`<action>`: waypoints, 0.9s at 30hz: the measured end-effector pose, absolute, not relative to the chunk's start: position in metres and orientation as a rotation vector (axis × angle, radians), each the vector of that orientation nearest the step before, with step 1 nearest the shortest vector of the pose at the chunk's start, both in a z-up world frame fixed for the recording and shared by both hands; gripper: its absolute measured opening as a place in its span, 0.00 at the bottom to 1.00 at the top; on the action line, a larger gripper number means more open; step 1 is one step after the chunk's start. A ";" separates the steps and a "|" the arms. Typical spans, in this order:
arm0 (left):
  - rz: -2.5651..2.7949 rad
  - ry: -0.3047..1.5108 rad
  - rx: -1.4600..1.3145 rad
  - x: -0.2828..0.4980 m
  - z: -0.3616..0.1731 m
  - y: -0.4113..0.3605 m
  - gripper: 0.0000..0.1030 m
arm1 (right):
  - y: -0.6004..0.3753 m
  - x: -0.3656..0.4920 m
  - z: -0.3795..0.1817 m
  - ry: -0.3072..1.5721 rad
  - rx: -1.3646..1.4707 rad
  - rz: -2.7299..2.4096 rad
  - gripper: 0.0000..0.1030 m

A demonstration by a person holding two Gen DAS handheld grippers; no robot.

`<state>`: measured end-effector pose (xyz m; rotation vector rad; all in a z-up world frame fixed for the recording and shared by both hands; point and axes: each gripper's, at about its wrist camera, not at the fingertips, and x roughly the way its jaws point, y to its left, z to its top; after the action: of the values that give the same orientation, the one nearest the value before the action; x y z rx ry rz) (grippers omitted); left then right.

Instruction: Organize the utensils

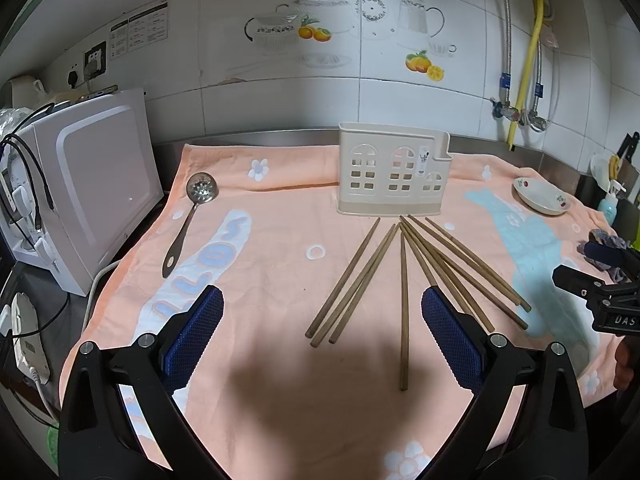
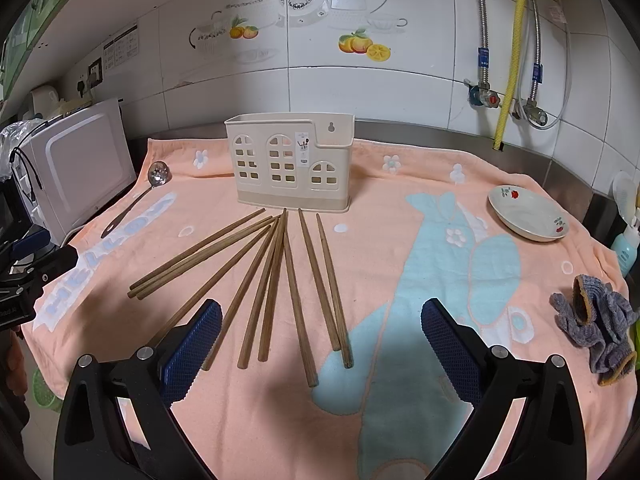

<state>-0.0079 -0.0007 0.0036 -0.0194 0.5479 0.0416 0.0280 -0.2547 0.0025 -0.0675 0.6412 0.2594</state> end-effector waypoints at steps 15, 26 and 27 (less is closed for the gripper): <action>-0.008 0.546 -0.013 -0.010 0.004 -0.014 0.95 | -0.253 0.025 0.007 0.630 -0.064 0.268 0.94; -0.033 0.552 -0.005 -0.008 0.005 -0.022 0.95 | -0.251 0.025 0.008 0.629 -0.070 0.267 0.94; -0.035 0.553 -0.005 -0.007 0.005 -0.022 0.95 | -0.251 0.025 0.008 0.630 -0.071 0.267 0.94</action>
<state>-0.0075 -0.0222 0.0046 -0.0052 0.5532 -0.0345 0.0250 -0.2510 0.0077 -0.0707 0.6299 0.2674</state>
